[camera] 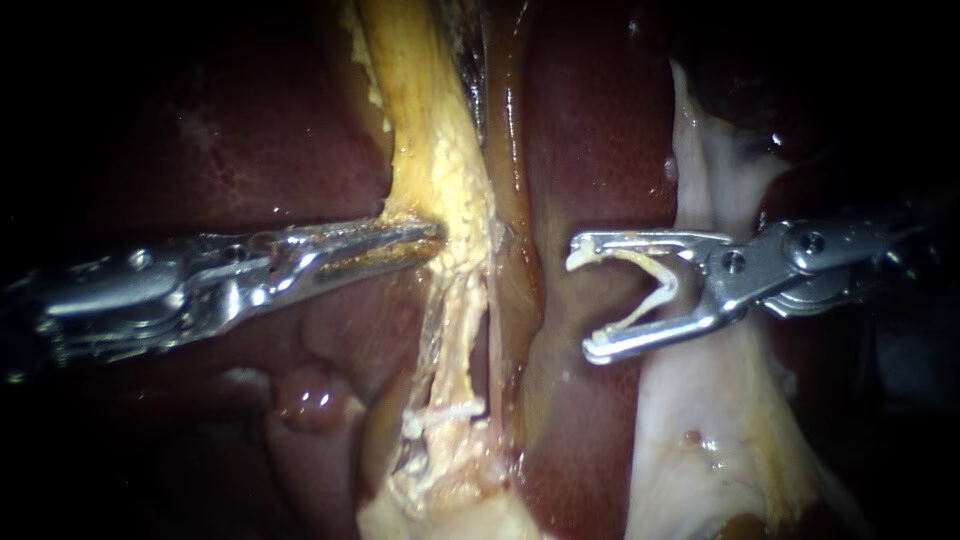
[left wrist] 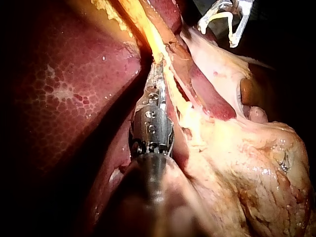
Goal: Clipping second clip left tube
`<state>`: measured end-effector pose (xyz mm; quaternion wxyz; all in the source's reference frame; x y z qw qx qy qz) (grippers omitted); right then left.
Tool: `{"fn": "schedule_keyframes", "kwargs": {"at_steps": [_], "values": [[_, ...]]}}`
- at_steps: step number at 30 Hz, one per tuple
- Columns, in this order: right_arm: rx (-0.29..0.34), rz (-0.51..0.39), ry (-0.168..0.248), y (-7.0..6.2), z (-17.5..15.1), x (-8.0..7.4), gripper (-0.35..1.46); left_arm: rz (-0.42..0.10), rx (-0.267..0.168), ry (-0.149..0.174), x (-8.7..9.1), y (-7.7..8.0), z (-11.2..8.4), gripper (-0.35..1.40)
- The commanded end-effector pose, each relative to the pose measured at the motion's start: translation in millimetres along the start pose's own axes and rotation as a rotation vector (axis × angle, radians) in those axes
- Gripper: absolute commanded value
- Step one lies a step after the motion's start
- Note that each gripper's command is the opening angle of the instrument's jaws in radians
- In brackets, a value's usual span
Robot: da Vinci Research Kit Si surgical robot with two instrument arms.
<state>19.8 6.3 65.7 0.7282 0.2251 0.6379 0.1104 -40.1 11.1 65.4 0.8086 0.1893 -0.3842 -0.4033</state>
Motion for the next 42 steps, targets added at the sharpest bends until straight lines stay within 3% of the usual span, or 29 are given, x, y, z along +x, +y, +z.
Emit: {"fn": "schedule_keyframes", "kwargs": {"at_steps": [1, 4, 6, 12, 17, 22, 30, 42], "values": [[0.002, 0.000, 0.000, 0.0, 0.0, 0.0, 0.60, 0.001, 0.001, 0.000, -0.1, 0.0, -0.2, -0.35], [0.016, -0.010, 0.001, -0.3, 0.4, -0.5, 0.60, 0.001, 0.005, 0.002, -0.3, 0.2, -1.0, -0.35], [0.036, 0.037, 0.008, -0.8, 1.1, -1.2, 0.60, 0.000, -0.003, 0.002, -0.7, 0.5, -1.9, -0.35], [0.076, 0.117, -0.043, -1.7, 5.5, -4.4, 0.60, -0.008, -0.026, -0.005, -2.4, 1.2, -5.3, -0.35], [0.098, 0.154, -0.080, -1.9, 9.0, -7.6, 0.60, -0.017, -0.026, -0.029, -3.5, 0.5, -8.1, -0.35], [0.098, 0.162, -0.104, -1.0, 10.8, -9.8, 0.60, -0.032, -0.023, -0.047, -4.5, -0.8, -9.9, -0.35], [0.105, 0.172, -0.119, 0.1, 12.6, -11.7, 0.60, -0.027, -0.024, -0.061, -5.1, -2.3, -10.9, -0.35], [0.161, 0.188, -0.132, -0.5, 16.6, -13.2, 0.60, -0.027, -0.024, -0.061, -5.1, -2.3, -10.9, -0.35]]}}
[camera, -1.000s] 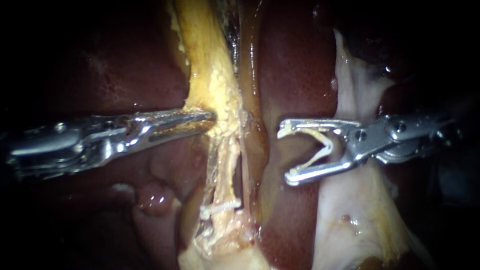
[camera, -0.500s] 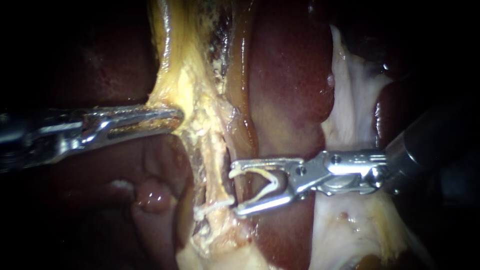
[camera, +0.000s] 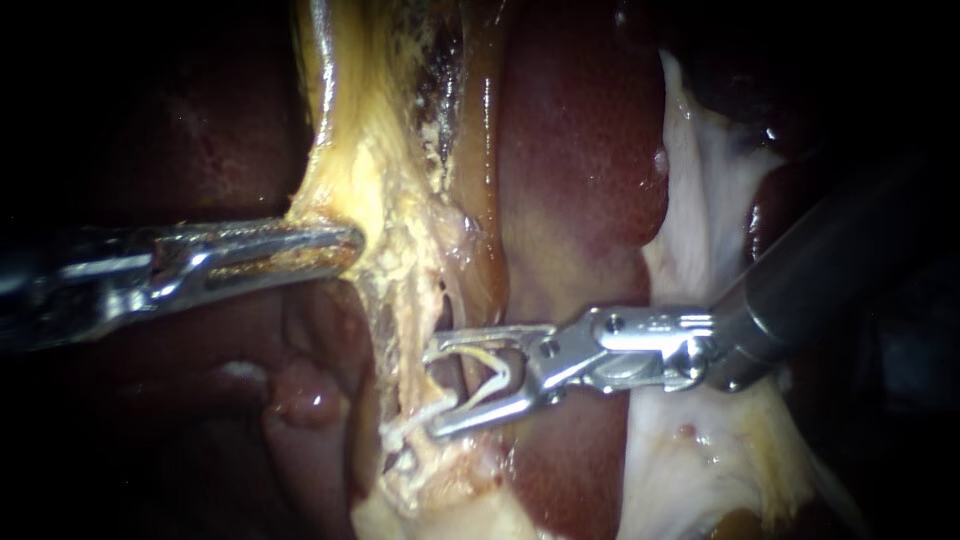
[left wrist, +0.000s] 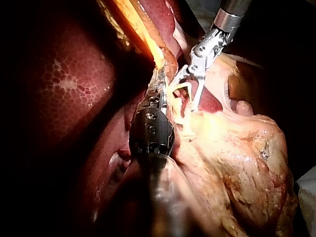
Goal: Clipping second clip left tube
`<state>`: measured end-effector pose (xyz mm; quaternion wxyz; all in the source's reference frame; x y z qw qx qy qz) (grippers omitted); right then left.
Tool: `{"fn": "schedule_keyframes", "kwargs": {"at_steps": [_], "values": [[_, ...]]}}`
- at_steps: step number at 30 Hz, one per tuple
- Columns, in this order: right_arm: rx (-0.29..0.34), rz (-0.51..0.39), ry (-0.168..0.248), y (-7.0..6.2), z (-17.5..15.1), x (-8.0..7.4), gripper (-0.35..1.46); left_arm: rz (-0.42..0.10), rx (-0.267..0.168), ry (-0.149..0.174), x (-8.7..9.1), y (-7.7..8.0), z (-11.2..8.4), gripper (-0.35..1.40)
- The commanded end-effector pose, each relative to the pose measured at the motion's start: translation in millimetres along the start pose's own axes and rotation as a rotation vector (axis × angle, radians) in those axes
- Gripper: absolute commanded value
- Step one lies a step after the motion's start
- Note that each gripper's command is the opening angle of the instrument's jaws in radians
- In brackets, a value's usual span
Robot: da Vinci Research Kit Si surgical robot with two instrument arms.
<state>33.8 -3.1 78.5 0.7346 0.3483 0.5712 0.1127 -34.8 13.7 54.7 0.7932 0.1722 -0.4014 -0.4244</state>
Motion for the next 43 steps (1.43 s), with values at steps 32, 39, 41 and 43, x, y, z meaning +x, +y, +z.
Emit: {"fn": "schedule_keyframes", "kwargs": {"at_steps": [32, 39, 41, 43], "values": [[0.167, 0.100, 0.019, -0.2, 2.0, 0.6, -0.35, 0.000, -0.003, -0.001, 0.0, -0.1, 0.7, -0.35], [0.153, 0.099, 0.006, 0.5, 1.9, 0.0, -0.35, 0.000, -0.002, -0.001, 0.0, 0.2, 0.8, -0.35], [0.153, 0.099, 0.006, 0.5, 1.9, 0.0, -0.35, 0.000, -0.002, -0.001, 0.0, 0.2, 0.8, -0.35], [0.153, 0.099, 0.006, 0.4, 1.9, -0.1, -0.35, 0.000, -0.002, -0.001, 0.0, 0.2, 0.8, -0.35]]}}
